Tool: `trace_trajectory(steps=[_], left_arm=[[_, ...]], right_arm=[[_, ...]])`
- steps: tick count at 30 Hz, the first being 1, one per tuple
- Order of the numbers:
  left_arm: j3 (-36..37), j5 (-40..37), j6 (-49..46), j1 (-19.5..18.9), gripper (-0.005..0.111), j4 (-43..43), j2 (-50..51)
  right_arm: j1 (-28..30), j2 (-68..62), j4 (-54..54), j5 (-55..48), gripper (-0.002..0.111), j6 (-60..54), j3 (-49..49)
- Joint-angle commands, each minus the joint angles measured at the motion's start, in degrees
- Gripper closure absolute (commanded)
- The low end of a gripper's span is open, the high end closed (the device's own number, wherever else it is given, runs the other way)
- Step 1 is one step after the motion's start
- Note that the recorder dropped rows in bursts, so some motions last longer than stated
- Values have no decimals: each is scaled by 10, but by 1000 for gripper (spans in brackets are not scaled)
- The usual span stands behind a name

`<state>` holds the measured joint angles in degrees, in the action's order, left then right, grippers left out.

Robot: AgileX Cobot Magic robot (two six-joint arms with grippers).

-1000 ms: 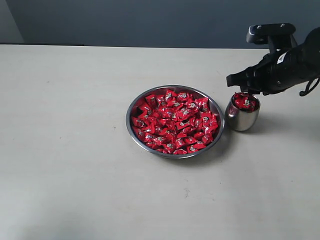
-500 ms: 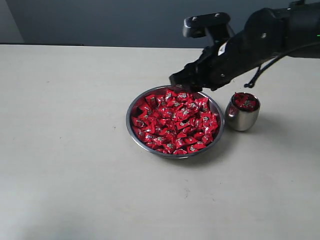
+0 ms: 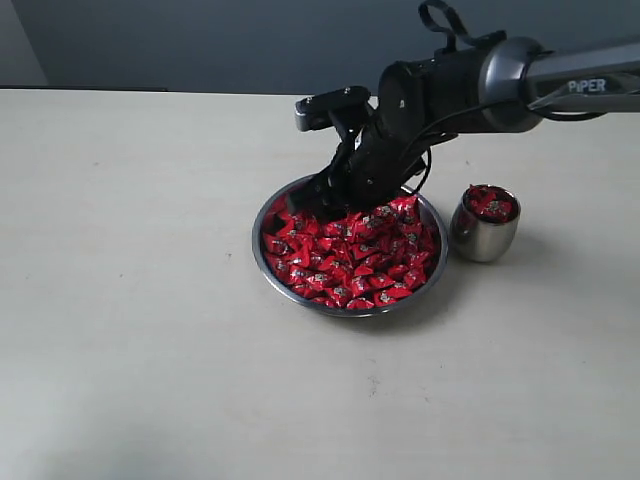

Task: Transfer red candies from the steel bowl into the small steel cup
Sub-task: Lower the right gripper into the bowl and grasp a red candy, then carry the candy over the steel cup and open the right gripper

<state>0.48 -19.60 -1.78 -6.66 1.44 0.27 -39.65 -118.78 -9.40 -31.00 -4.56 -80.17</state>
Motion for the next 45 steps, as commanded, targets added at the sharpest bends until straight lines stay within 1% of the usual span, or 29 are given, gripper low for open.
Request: trace_trajectory(steps=[1,6,7,8,10,11,13,19,31,33,36,39,45], left_arm=[[-5,3,1,5,106,1,-3],[-5,3,1,5,106,1,-3],[-5,3,1,5,106,1,-3],[-5,3,1,5,106,1,-3],[-5,3,1,5,106,1,-3],[-5,3,1,5,106,1,-3],[-5,3,1,5,106,1,-3],[-5,3,1,5,106,1,-3],[-5,3,1,5,106,1,-3],[-5,3,1,5,106,1,-3],[-5,3,1,5,106,1,-3],[-5,3,1,5,106,1,-3],[-5,3,1,5,106,1,-3]], right_arm=[[2,-32,3,-2,62,-4,-22],[2,-64,4,-3,62,-4,-42],[2,-67,10,-2,63,-4,-45],[2,-71,22,-2,66,-4,-47],[2,-71,44,-2,78,3,-47],[2,-70,56,-3,90,11,-47],[2,-65,75,-6,108,28,-47],[2,-23,102,-35,106,49,-47],[3,75,99,-88,106,62,-46],[13,88,99,-102,106,67,-46],[42,112,104,-132,106,73,-37],[81,141,104,-129,106,73,4],[162,201,104,-45,106,73,129]])
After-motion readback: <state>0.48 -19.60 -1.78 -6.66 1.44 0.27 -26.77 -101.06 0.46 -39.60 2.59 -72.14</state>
